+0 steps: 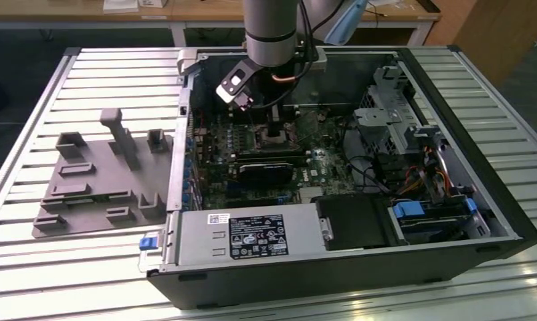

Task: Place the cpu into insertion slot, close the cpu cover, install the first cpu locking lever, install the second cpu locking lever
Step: 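Place the cpu into insertion slot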

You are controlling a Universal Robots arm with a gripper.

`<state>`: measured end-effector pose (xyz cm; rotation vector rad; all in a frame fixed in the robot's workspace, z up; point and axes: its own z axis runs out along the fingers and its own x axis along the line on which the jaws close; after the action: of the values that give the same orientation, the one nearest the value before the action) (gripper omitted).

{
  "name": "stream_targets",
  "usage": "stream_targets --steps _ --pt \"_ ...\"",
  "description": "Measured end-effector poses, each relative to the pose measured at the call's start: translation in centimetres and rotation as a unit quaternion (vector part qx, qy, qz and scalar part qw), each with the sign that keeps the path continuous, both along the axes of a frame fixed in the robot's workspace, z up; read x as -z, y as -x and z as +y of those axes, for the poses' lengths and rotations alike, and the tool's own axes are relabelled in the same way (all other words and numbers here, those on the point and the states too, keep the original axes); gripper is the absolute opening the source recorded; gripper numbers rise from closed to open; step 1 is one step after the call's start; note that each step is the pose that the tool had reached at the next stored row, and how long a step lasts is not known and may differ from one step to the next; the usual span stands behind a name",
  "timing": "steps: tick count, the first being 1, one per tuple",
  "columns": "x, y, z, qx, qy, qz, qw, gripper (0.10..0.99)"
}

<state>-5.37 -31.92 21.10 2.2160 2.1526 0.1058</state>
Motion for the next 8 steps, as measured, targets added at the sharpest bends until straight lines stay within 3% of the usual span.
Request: stream_targets --steps 1,3,5,8 --pt "-0.01 0.00 0.00 0.000 0.0000 0.0000 1.0000 0.298" --pt "-0.02 0.00 0.00 0.000 0.0000 0.0000 1.0000 0.298" --pt "-0.03 0.00 0.00 0.000 0.0000 0.0000 1.0000 0.180" --pt "-0.04 0.00 0.00 0.000 0.0000 0.0000 1.0000 0.102"
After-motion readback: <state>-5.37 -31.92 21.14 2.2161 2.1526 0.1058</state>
